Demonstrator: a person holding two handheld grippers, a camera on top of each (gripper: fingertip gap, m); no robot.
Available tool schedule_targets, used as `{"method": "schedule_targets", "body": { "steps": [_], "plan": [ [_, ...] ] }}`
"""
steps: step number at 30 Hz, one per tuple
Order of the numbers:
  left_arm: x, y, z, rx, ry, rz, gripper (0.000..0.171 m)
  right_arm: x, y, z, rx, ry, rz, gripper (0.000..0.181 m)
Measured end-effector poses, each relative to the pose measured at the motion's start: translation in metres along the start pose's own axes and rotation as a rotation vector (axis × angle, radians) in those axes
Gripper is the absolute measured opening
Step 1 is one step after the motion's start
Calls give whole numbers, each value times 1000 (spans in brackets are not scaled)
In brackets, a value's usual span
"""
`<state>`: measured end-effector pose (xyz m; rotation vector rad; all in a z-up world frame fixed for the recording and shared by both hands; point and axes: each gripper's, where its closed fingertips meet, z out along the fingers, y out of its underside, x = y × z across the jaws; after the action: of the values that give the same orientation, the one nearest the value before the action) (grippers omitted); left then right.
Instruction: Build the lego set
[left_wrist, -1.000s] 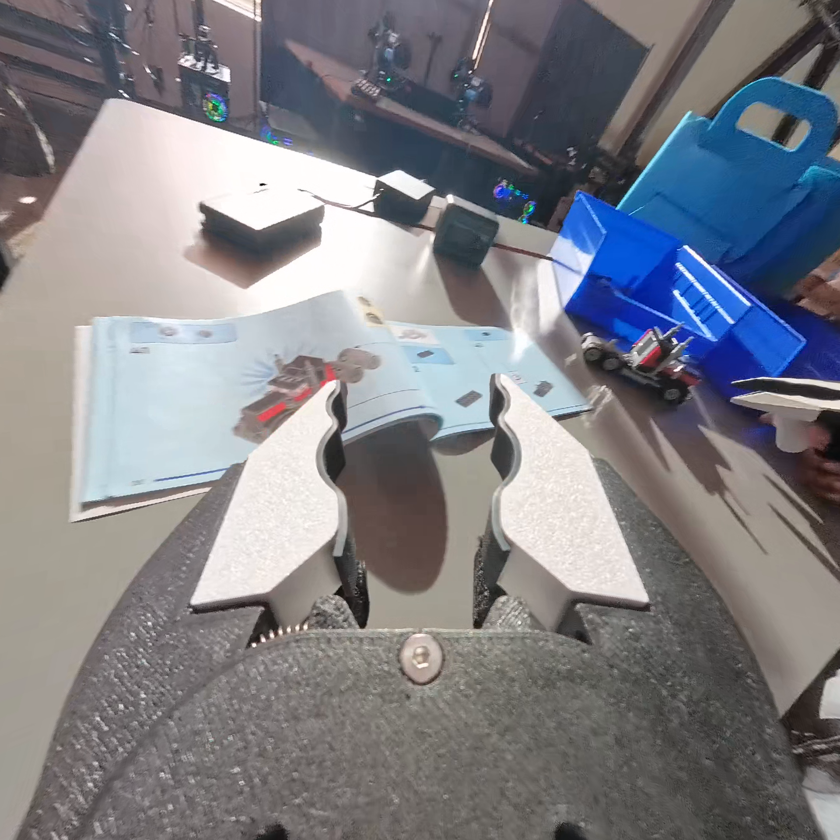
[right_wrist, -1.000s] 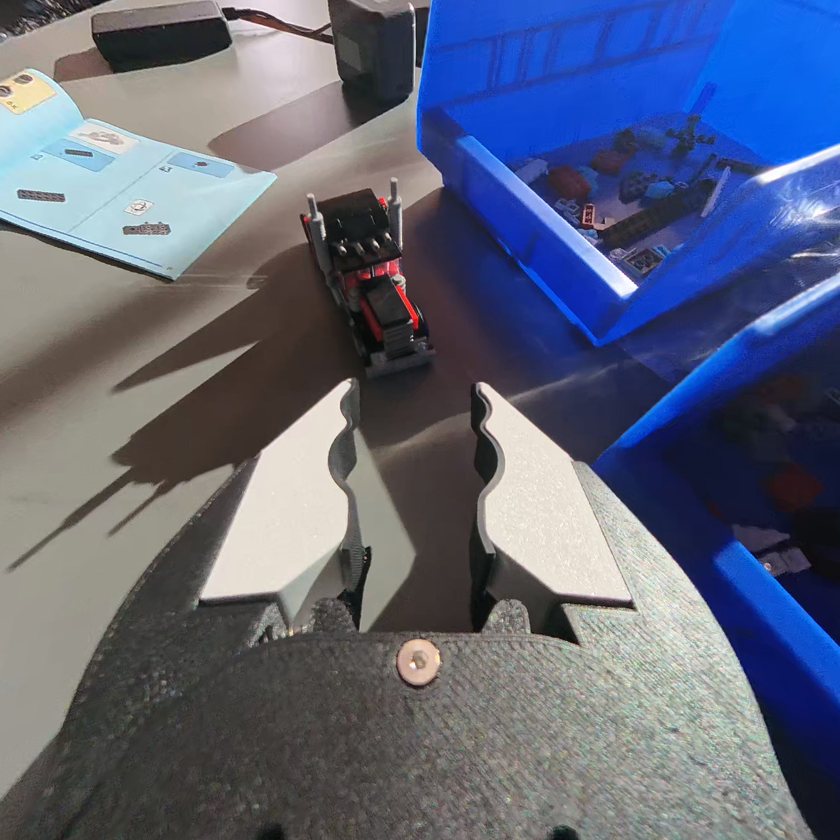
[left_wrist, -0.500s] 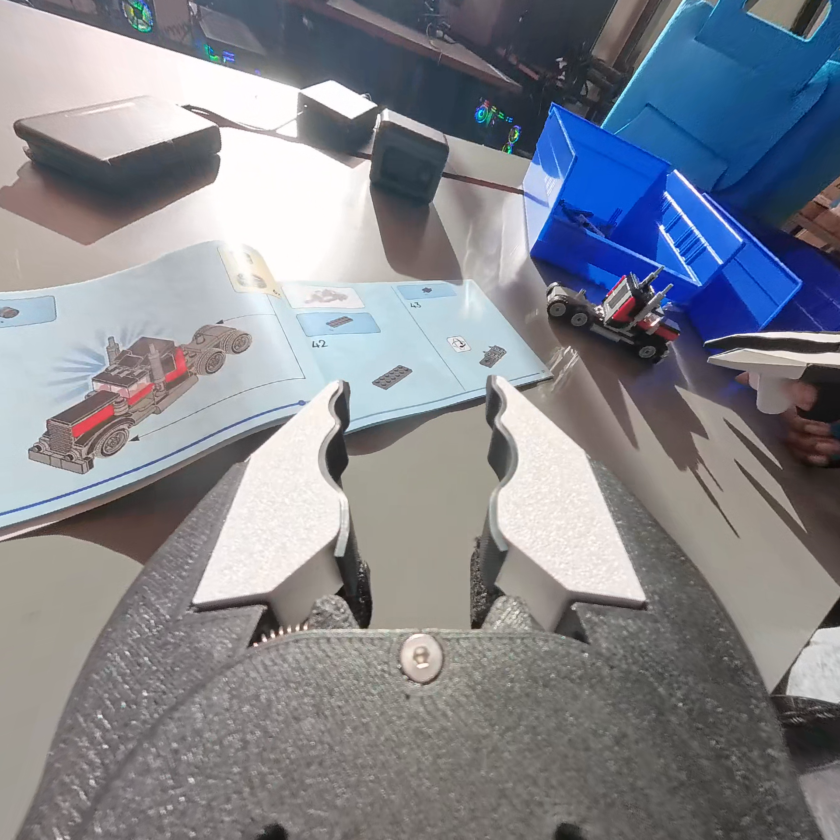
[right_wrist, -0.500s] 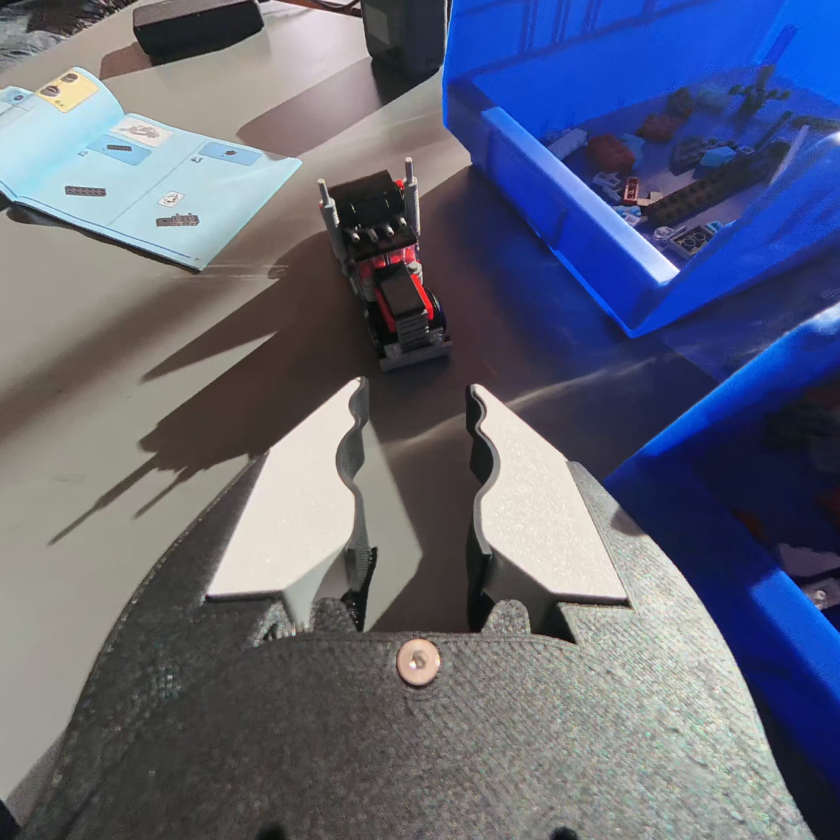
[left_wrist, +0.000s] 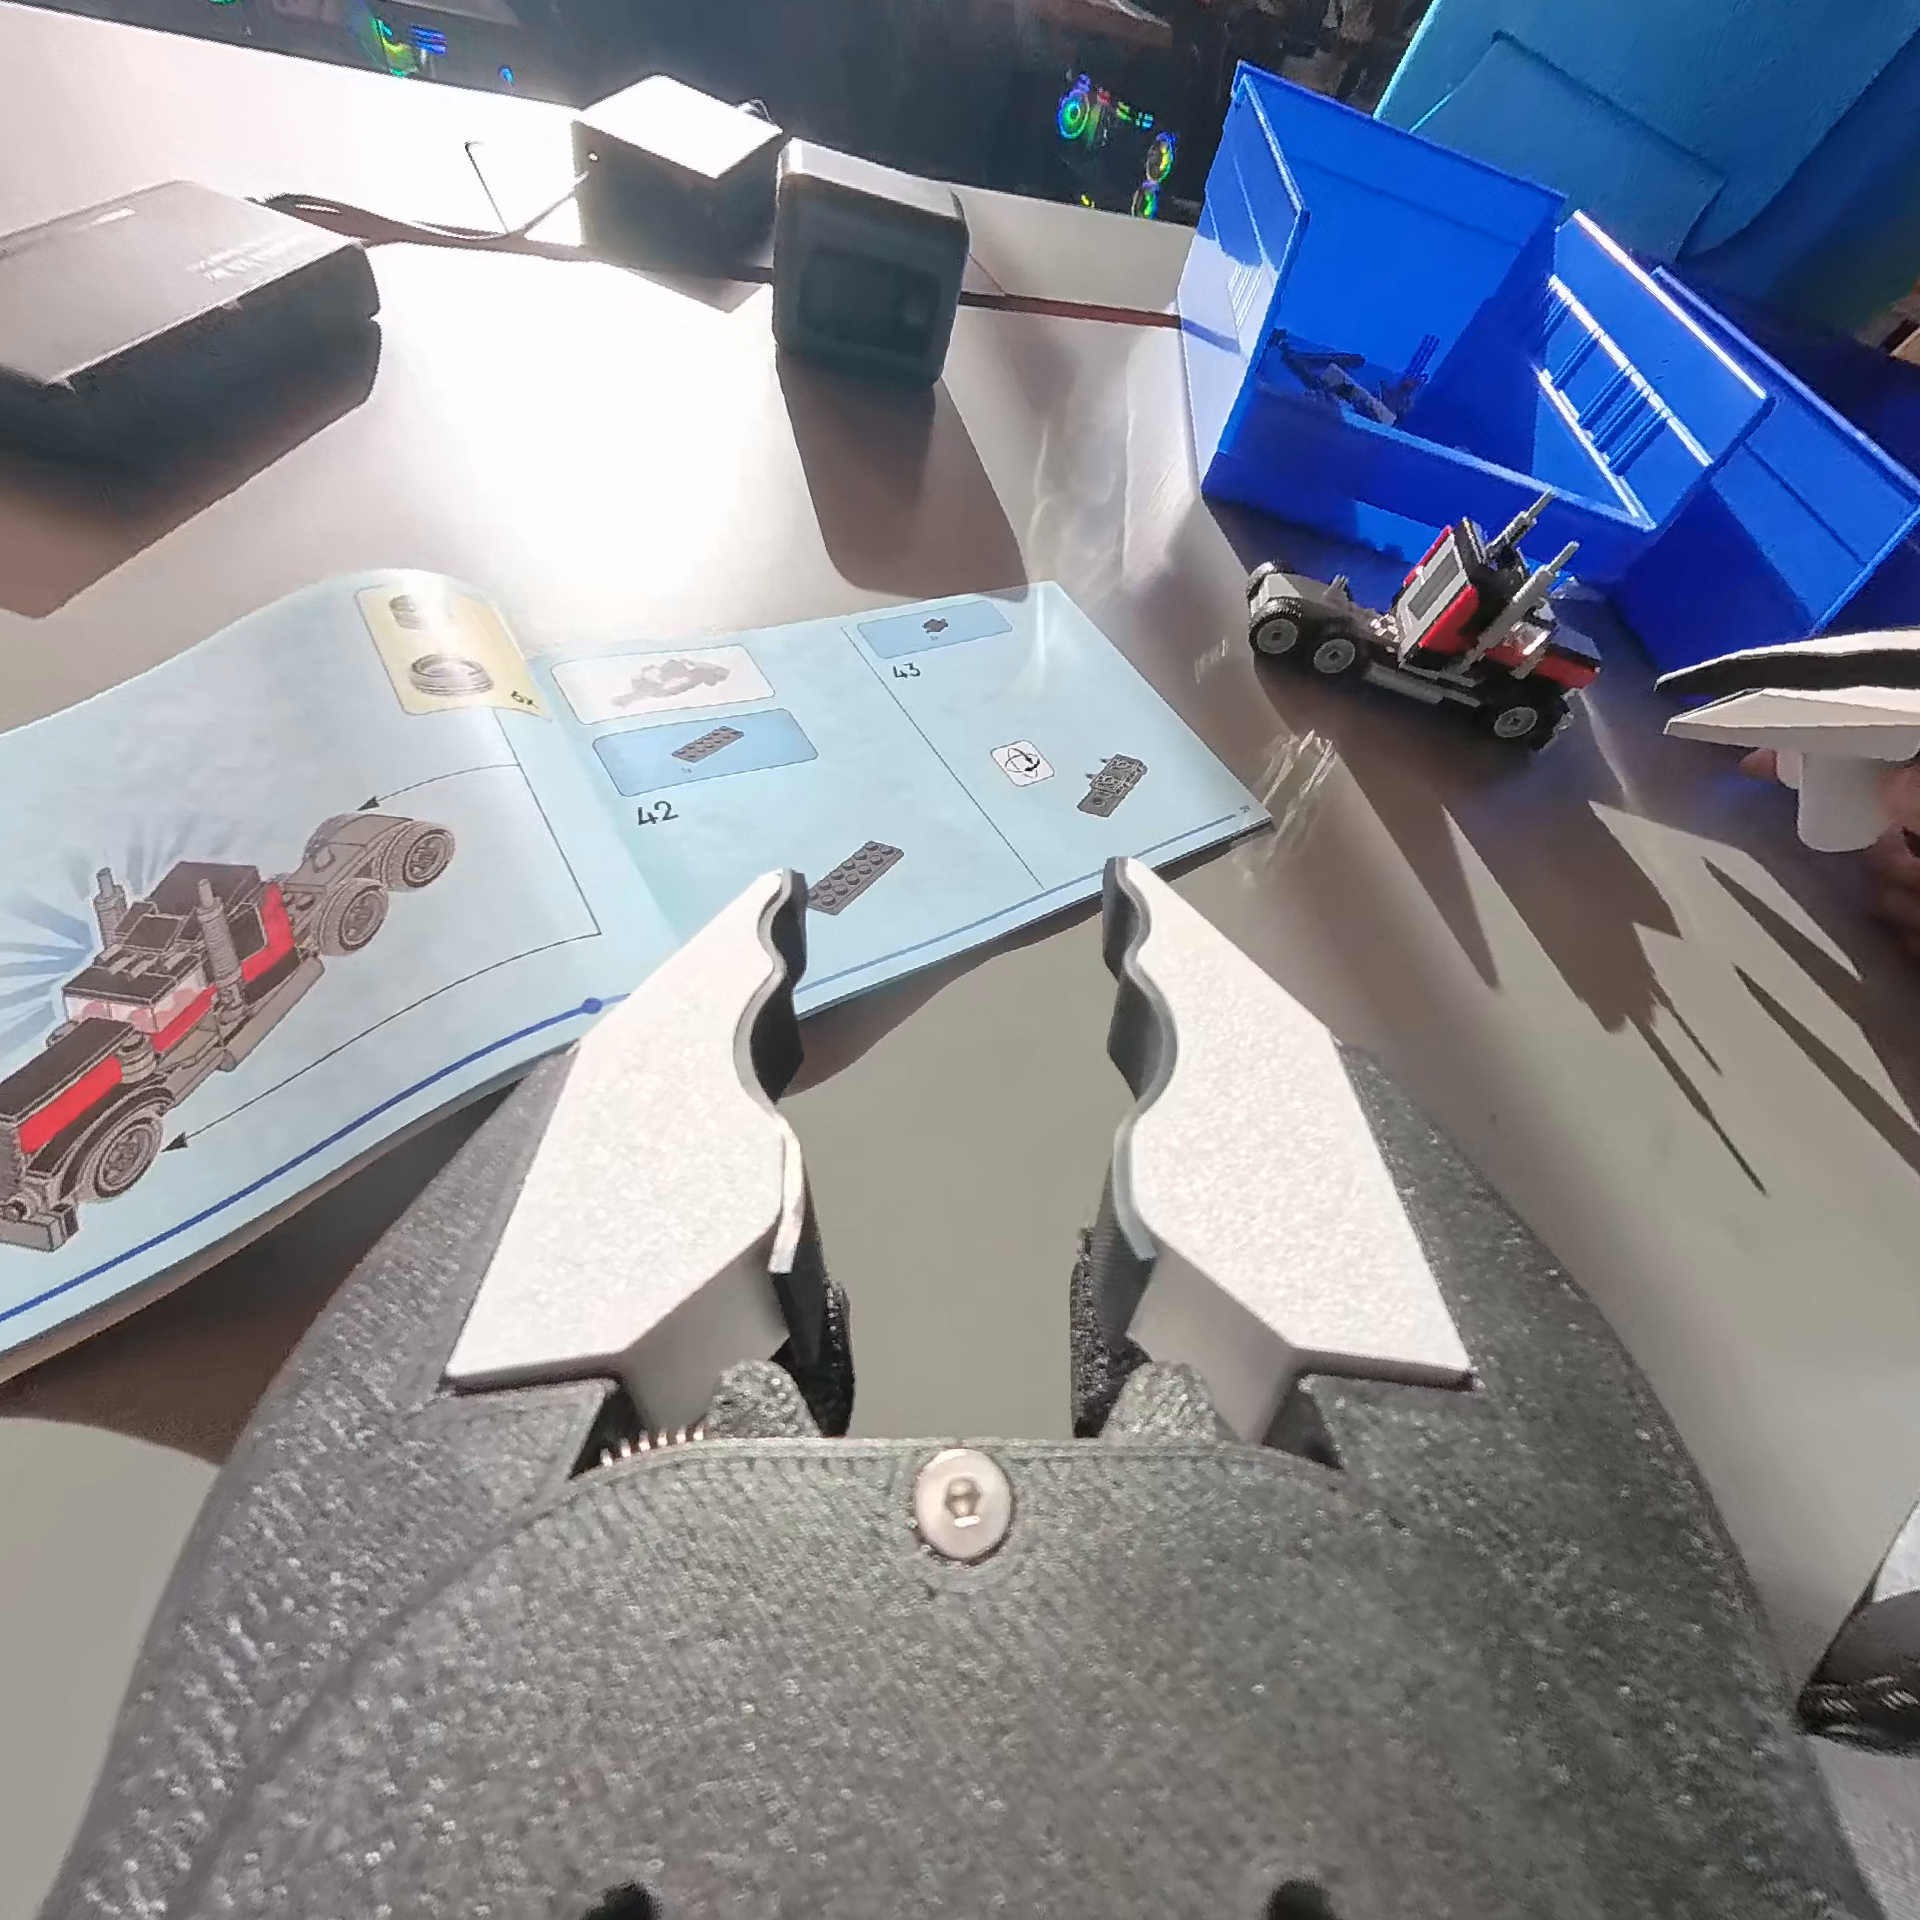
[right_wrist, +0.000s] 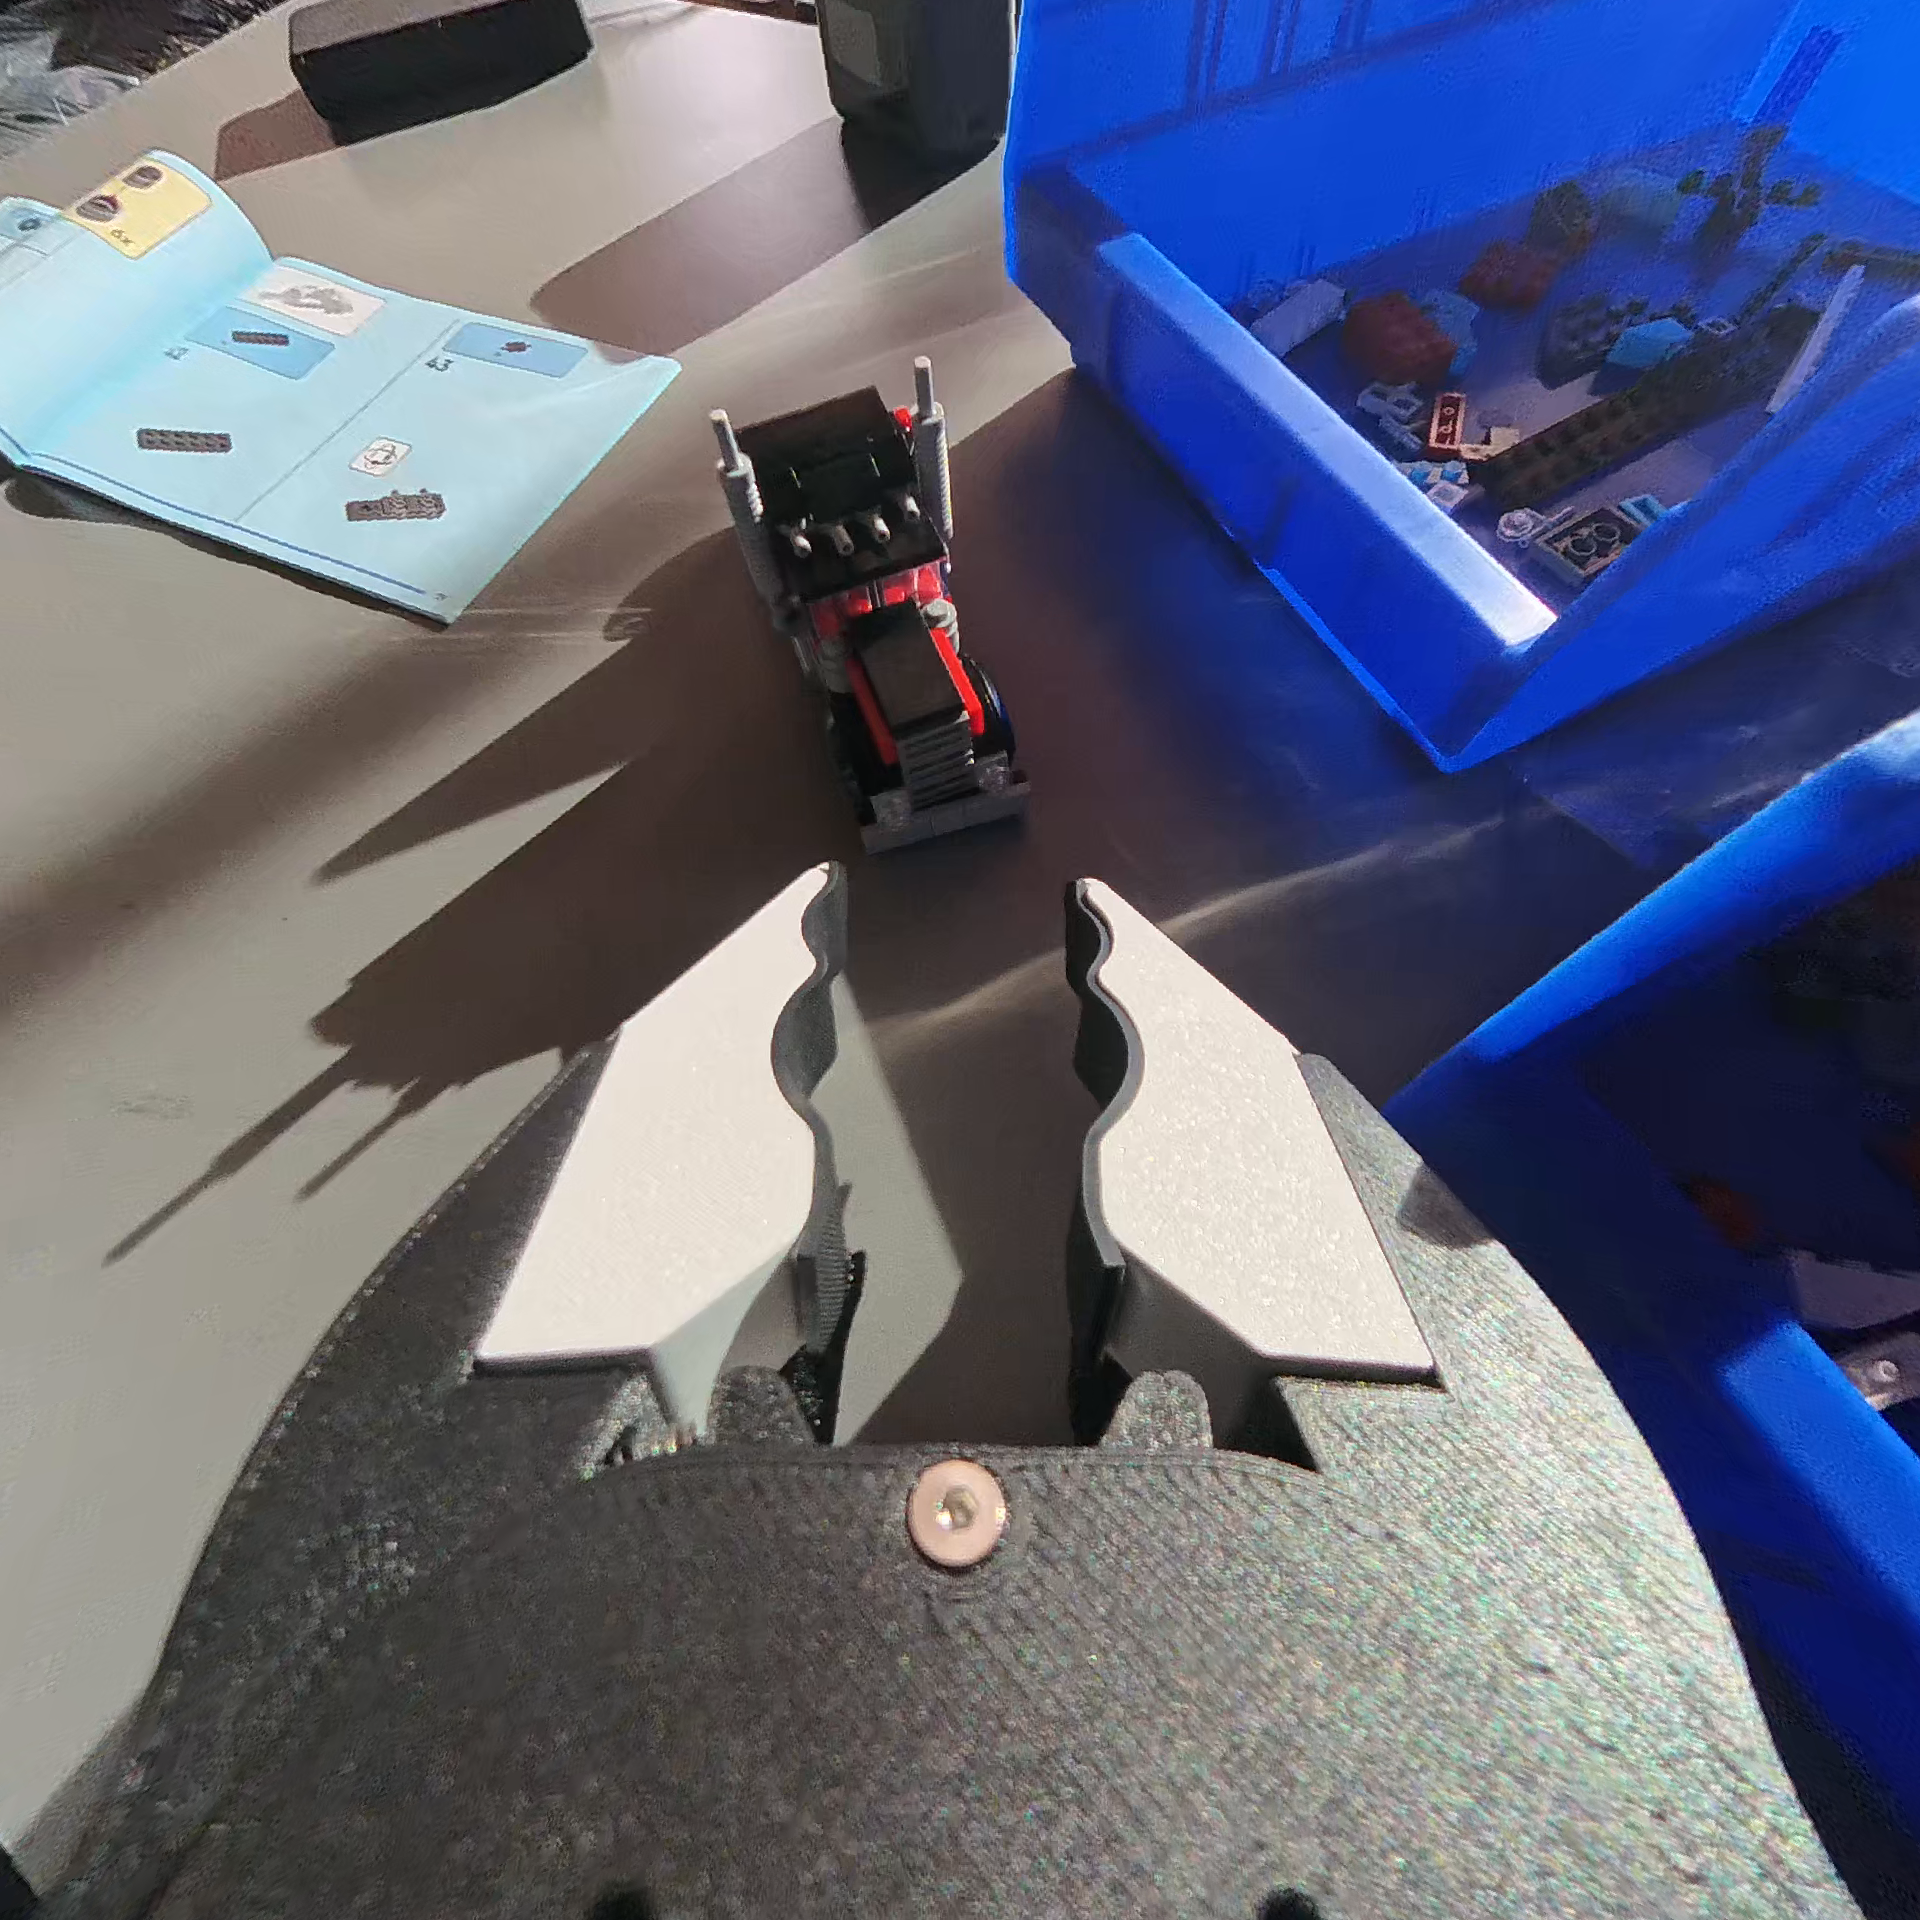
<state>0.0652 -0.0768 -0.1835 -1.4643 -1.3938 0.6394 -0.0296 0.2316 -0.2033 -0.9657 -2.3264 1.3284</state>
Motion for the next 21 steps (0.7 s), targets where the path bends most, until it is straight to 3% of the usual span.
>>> {"method": "schedule_targets", "body": {
  "steps": [8, 21],
  "plan": [
    [5, 3, 13, -49, -13, 56, 58, 1, -5, -4, 45, -24, 30, 43],
    [29, 8, 49, -147, -48, 178, 58, 8, -27, -33, 272, -145, 189, 40]
  ]
}}
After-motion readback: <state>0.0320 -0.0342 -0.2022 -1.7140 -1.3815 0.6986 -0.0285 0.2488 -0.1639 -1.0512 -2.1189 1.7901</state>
